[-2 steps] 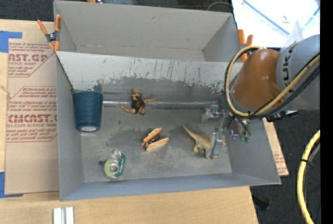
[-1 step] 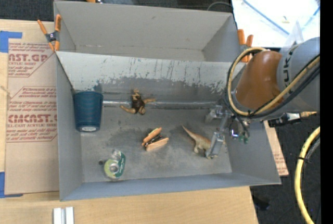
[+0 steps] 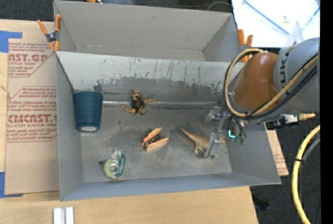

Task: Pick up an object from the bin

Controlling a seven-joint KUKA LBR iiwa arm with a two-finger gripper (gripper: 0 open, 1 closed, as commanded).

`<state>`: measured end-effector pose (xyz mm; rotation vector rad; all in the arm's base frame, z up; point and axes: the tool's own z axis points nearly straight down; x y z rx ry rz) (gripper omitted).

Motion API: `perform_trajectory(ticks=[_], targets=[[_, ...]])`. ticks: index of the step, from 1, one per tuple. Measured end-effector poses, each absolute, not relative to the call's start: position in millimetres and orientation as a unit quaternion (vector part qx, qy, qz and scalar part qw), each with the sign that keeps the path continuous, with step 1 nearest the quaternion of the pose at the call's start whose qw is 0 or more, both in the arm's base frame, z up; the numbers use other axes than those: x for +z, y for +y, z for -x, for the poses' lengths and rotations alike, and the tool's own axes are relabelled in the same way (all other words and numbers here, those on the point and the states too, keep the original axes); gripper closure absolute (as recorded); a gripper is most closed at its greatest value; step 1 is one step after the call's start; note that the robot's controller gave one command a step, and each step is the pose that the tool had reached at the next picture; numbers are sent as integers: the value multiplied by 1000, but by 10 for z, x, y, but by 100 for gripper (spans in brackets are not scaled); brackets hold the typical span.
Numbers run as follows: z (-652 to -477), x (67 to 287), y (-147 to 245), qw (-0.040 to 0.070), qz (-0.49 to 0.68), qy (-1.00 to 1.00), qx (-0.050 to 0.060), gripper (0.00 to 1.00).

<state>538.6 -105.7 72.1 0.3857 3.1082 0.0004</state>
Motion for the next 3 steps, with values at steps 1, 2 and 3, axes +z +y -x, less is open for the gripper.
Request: perform_trajectory(ticks=[1,2,3], targets=[[-5378,702,-969,5,-117,993,0,100],[-5378,703,-969,5,-116,993,0,100],[-5467,1446,-1016,3,-131,991,1,100]])
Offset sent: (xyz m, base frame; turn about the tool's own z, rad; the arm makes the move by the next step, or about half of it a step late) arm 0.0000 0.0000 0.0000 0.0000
